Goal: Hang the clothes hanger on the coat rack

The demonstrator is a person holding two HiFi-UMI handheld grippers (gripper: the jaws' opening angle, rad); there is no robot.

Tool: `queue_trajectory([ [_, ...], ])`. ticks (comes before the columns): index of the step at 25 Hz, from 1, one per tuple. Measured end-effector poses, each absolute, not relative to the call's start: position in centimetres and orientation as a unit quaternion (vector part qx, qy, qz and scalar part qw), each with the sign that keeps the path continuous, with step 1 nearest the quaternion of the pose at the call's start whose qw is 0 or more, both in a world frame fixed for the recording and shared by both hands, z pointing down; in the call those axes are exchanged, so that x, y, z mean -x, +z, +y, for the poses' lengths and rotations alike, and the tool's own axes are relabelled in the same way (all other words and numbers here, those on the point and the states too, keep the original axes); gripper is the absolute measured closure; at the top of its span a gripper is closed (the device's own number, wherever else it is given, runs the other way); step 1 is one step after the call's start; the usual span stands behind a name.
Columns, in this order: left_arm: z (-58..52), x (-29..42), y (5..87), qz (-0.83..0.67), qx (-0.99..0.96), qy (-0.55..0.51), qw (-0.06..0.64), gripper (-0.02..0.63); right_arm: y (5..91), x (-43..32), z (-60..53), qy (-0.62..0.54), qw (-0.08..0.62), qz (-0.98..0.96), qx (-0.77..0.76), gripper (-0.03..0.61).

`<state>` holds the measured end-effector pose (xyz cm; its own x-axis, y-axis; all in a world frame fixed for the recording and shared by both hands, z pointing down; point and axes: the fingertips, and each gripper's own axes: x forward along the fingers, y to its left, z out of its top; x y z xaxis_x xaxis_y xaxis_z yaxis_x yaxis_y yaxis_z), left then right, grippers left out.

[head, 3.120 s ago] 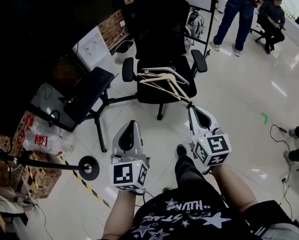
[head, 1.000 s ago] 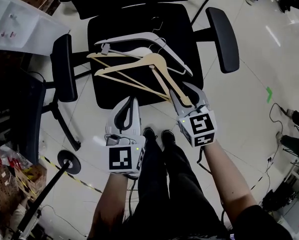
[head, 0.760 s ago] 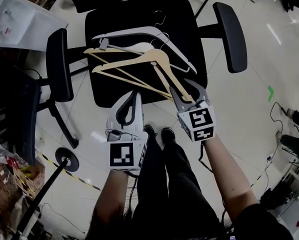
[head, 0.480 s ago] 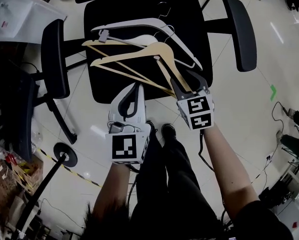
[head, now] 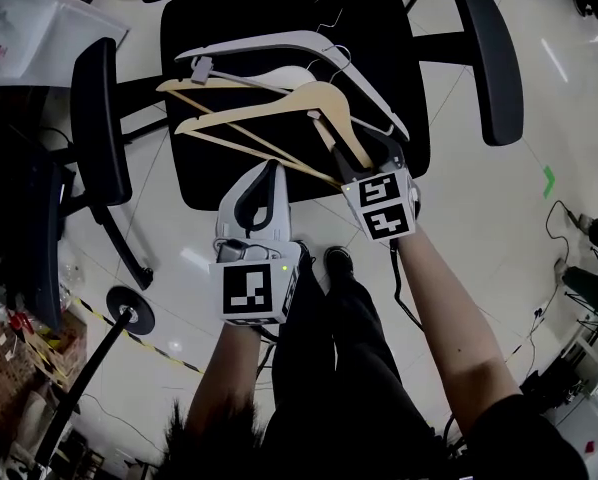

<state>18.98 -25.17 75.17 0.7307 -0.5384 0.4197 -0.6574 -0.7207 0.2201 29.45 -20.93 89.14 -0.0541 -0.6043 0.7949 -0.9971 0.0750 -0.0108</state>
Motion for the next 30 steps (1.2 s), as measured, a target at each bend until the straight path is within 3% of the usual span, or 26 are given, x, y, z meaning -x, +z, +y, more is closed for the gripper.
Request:
queue_trajectory([
  [7,-24.9,-18.5,77.0,-0.329,-0.908,0.180,0.185,0.609,89.4,-29.1,-21.0,0.328,0.296,-0.657,-0.611,0.414],
  [11,-24.9,-18.4,76.7,-0.332,-0.907,0.180,0.187,0.609,89.5,-28.7,-21.0,0.344,0.283,-0.662,-0.603,0.474],
  [30,-24.4,-16.8,74.9,-0.342,-0.908,0.169,0.175,0.609,84.4,-29.1,-21.1,0.299,0.276,-0.663,-0.629,0.479],
])
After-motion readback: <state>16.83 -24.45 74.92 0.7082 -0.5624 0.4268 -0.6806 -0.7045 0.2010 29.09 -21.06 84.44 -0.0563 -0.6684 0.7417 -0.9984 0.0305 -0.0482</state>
